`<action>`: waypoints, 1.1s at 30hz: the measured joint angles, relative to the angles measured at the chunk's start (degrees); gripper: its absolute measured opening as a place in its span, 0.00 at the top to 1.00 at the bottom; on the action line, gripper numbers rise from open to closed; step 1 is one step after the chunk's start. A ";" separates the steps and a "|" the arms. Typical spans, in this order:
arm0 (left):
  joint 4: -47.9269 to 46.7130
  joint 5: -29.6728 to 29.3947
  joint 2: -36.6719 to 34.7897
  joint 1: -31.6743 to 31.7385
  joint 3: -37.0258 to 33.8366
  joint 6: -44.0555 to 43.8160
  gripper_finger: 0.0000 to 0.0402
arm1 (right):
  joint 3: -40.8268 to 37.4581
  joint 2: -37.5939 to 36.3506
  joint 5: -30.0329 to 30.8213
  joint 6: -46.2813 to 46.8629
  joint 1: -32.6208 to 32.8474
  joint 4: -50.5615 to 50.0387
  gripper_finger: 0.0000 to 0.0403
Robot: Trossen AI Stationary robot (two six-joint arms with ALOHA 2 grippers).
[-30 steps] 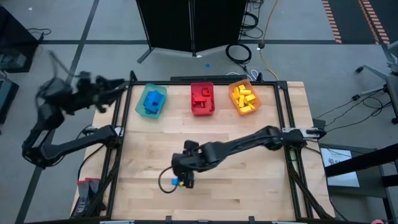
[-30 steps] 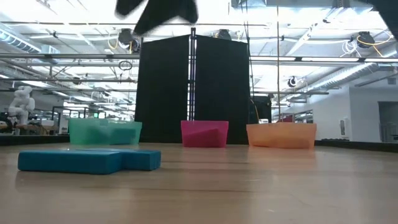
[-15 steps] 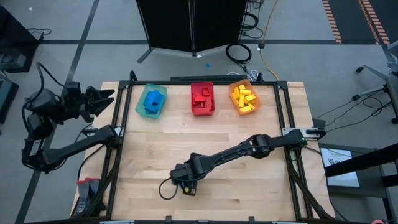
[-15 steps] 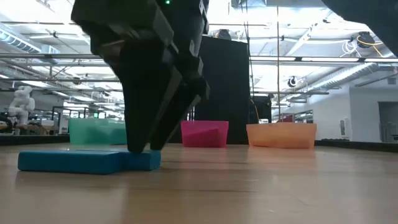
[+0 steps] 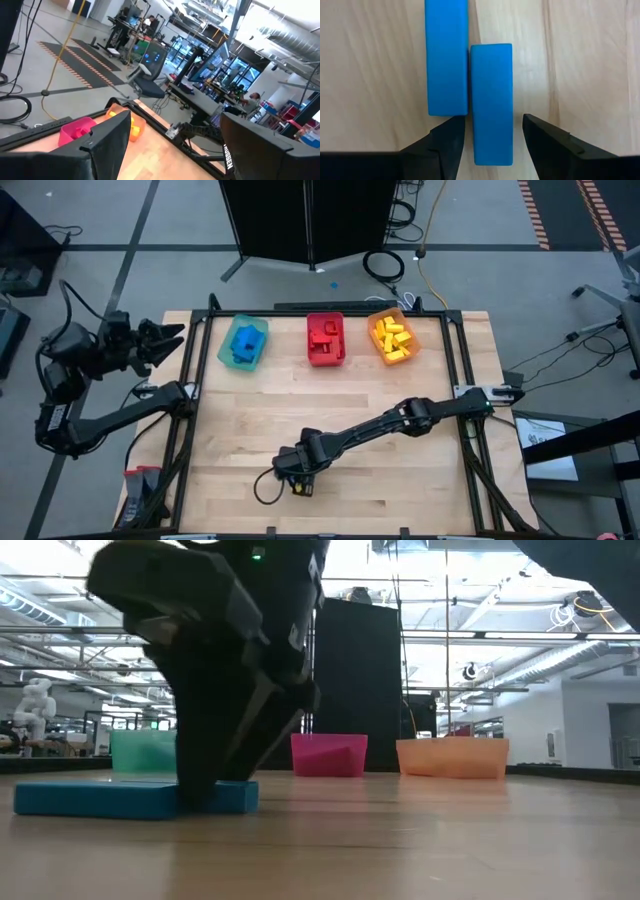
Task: Sort blocks
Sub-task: Put the blue block into the blue bin
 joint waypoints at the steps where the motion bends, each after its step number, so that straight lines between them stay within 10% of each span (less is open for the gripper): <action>1: -0.15 0.01 0.00 0.00 0.00 0.04 0.23 | -0.01 0.01 0.02 -0.10 -0.12 0.24 0.51; 12: -0.70 0.00 0.00 0.00 -0.01 0.35 0.23 | 0.07 0.33 0.13 -1.27 -0.74 -0.65 0.80; 24: -0.78 0.01 0.00 0.00 -0.02 0.08 0.23 | -0.20 -1.56 2.55 2.16 -1.53 -1.49 0.81; 33: 0.11 0.05 0.05 0.00 -0.09 0.39 0.23 | -0.17 -11.86 15.45 2.08 -3.73 0.39 0.81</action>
